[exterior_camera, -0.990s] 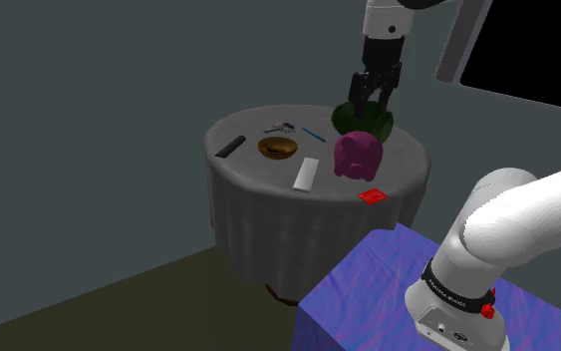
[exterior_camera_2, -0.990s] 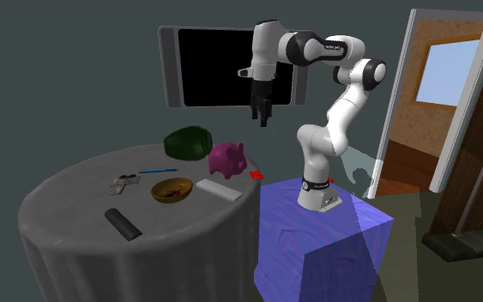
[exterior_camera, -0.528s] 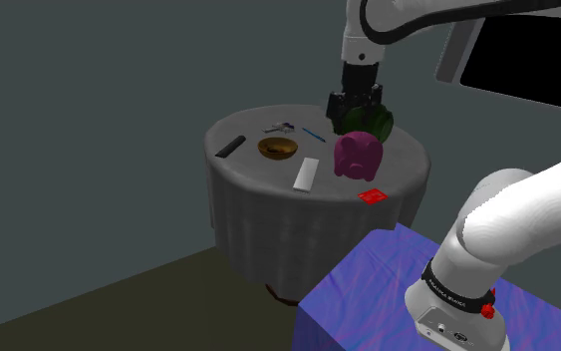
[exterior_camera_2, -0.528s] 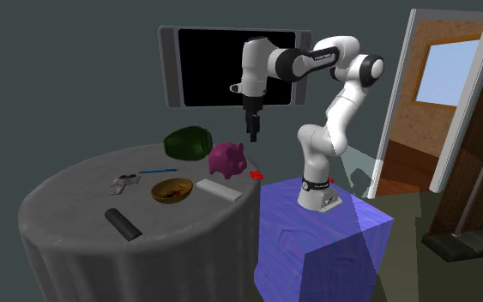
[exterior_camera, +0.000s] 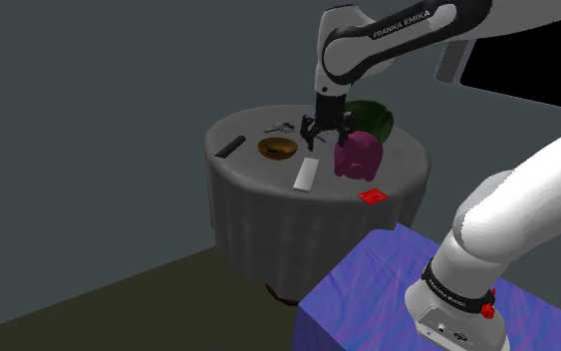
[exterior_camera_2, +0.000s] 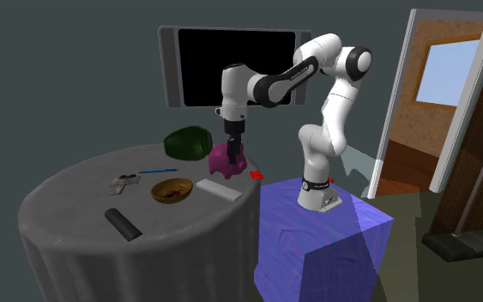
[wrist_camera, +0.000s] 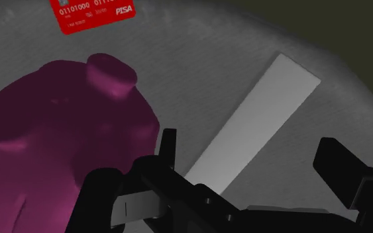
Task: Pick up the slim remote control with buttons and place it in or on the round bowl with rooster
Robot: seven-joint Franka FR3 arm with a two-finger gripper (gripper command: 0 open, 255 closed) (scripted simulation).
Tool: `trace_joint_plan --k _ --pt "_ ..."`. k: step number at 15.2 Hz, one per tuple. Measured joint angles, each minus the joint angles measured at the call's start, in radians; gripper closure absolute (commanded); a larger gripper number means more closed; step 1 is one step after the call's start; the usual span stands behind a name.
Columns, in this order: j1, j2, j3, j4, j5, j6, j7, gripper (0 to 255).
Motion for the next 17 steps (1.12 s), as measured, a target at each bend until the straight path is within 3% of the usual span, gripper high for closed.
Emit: trace_joint_plan --k 8,17 --pt "-0.052 0.278 0.008 0.057 0.019 0.228 0.229 0" --pt "-0.059 0.366 0.005 0.025 0.011 0.349 0.254 0"
